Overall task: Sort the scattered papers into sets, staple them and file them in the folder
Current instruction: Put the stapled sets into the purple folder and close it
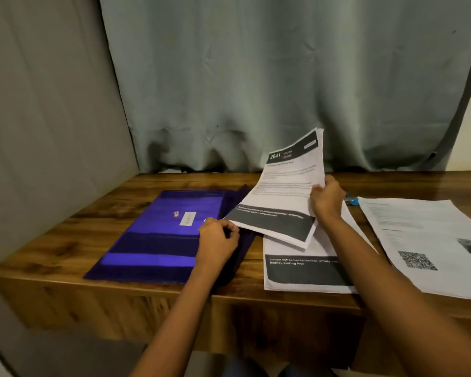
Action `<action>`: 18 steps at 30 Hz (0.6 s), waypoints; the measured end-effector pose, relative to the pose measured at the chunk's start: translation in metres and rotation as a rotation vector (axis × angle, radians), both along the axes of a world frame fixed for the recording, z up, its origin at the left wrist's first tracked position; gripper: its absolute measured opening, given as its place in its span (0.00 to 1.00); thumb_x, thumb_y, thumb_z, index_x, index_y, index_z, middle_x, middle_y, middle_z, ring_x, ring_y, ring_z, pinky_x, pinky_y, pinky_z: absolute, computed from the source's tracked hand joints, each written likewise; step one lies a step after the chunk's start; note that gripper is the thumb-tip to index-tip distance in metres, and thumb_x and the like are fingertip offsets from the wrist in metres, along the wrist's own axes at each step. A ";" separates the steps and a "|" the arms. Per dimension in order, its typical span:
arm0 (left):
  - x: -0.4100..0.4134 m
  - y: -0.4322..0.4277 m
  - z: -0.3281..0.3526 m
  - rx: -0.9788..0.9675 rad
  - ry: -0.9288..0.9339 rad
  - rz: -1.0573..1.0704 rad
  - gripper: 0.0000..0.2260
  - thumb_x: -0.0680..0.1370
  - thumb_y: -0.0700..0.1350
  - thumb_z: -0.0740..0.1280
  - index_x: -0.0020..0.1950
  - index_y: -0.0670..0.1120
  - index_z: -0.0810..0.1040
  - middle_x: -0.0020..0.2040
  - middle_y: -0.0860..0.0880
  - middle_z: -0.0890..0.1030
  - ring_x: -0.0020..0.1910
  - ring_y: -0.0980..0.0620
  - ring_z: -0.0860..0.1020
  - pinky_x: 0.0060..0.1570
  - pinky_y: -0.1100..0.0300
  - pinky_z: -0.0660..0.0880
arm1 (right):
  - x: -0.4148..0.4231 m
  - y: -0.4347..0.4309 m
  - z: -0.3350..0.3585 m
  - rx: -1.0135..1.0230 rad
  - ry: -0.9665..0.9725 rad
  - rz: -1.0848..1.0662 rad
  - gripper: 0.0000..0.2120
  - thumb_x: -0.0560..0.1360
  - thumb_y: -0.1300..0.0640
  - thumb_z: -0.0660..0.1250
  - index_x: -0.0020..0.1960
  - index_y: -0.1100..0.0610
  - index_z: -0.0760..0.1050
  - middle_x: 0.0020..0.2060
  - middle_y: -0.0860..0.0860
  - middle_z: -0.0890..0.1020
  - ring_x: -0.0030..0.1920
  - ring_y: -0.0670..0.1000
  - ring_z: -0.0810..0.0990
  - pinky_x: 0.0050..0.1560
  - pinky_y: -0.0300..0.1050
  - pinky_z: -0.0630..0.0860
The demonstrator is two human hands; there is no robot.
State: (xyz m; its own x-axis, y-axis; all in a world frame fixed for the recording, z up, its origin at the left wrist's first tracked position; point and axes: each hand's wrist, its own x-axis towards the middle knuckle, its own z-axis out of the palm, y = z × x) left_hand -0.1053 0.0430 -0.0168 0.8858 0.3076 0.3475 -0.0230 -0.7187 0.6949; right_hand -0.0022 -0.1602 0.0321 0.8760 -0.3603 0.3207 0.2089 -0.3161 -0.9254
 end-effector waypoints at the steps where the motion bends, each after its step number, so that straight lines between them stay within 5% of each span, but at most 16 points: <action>1: -0.001 0.000 0.002 0.005 0.009 0.039 0.06 0.75 0.38 0.68 0.51 0.43 0.79 0.55 0.44 0.75 0.55 0.45 0.76 0.52 0.62 0.70 | -0.001 -0.001 -0.003 -0.030 0.001 -0.003 0.13 0.81 0.59 0.59 0.63 0.62 0.72 0.63 0.58 0.76 0.62 0.61 0.76 0.54 0.48 0.73; 5: 0.000 0.002 0.007 0.071 0.066 0.179 0.15 0.73 0.38 0.70 0.58 0.39 0.71 0.59 0.40 0.72 0.57 0.40 0.73 0.57 0.51 0.72 | -0.005 -0.003 -0.010 -0.101 0.003 -0.001 0.15 0.81 0.59 0.58 0.66 0.62 0.70 0.66 0.58 0.74 0.64 0.62 0.74 0.60 0.52 0.73; 8: 0.000 0.005 0.013 0.134 0.098 0.245 0.12 0.76 0.37 0.66 0.58 0.35 0.70 0.57 0.38 0.75 0.54 0.38 0.76 0.47 0.54 0.71 | -0.001 -0.006 -0.013 -0.098 0.030 0.005 0.16 0.81 0.60 0.59 0.68 0.61 0.68 0.67 0.58 0.73 0.64 0.62 0.74 0.58 0.52 0.73; 11: 0.002 0.013 0.016 0.227 0.102 0.269 0.08 0.78 0.36 0.61 0.56 0.34 0.72 0.56 0.37 0.75 0.54 0.37 0.76 0.47 0.52 0.71 | 0.003 -0.010 -0.017 -0.083 0.053 0.021 0.16 0.81 0.60 0.59 0.67 0.61 0.69 0.66 0.58 0.74 0.64 0.62 0.74 0.57 0.51 0.74; 15: 0.006 0.024 0.018 0.192 0.181 0.217 0.18 0.75 0.49 0.72 0.53 0.37 0.74 0.53 0.41 0.75 0.51 0.41 0.77 0.42 0.55 0.70 | 0.006 -0.012 -0.019 -0.073 0.071 0.022 0.15 0.81 0.61 0.59 0.67 0.61 0.69 0.67 0.58 0.74 0.64 0.62 0.74 0.58 0.52 0.74; 18: 0.005 0.025 0.018 0.200 0.214 0.217 0.18 0.73 0.48 0.74 0.52 0.36 0.74 0.51 0.41 0.75 0.50 0.42 0.77 0.40 0.57 0.69 | 0.006 -0.013 -0.017 -0.020 0.092 0.046 0.16 0.81 0.60 0.60 0.68 0.60 0.68 0.67 0.57 0.73 0.65 0.61 0.74 0.59 0.52 0.73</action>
